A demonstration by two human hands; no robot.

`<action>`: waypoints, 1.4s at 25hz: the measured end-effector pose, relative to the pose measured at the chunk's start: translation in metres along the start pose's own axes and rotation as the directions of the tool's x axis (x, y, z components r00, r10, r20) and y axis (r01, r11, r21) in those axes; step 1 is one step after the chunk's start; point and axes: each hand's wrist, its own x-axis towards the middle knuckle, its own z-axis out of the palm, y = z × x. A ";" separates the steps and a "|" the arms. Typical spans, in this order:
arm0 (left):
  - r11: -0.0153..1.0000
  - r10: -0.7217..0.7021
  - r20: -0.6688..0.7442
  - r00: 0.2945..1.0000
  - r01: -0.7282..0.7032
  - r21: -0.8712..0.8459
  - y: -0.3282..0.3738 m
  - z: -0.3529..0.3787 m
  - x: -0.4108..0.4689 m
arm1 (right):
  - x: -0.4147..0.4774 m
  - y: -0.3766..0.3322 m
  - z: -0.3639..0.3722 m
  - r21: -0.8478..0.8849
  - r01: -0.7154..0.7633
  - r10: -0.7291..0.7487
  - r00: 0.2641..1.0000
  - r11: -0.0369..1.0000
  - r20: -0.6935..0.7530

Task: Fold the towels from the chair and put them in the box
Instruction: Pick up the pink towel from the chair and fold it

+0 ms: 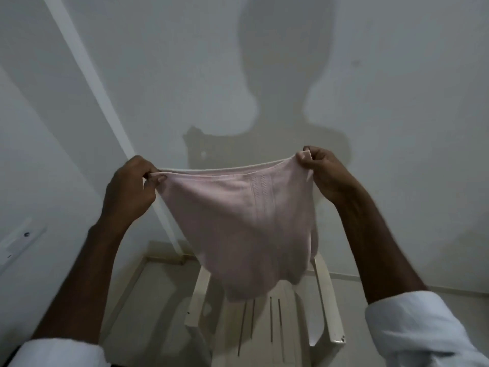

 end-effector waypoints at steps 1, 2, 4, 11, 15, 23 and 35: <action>0.999 0.046 0.006 0.999 -0.046 -0.025 0.004 -0.002 0.000 | -0.002 0.001 -0.003 0.024 0.022 -0.022 1.000 0.999 -0.006; 0.994 0.073 0.011 0.997 -0.072 -0.078 0.010 -0.005 -0.001 | -0.004 -0.001 -0.004 0.119 0.050 -0.052 0.999 0.992 0.013; 0.999 0.045 -0.018 0.999 -0.045 -0.016 0.016 -0.010 0.001 | -0.004 -0.006 -0.005 0.093 0.017 -0.019 1.000 0.996 0.025; 0.978 -0.138 -0.129 0.982 0.155 0.137 0.019 -0.003 -0.001 | -0.006 0.010 0.001 -0.164 -0.075 0.063 0.995 0.984 -0.080; 0.962 -0.208 -0.046 0.977 0.213 0.171 0.019 0.002 -0.004 | -0.002 0.015 0.005 -0.221 -0.094 0.055 0.983 0.971 -0.177; 0.985 -0.144 -0.014 0.990 0.142 -0.102 0.010 0.003 -0.015 | -0.011 0.009 0.005 -0.172 -0.013 -0.004 0.995 0.985 -0.100; 0.910 -0.202 0.022 0.979 0.196 -0.364 0.007 0.021 -0.014 | -0.008 -0.009 -0.005 -0.085 0.023 -0.031 0.996 0.996 -0.089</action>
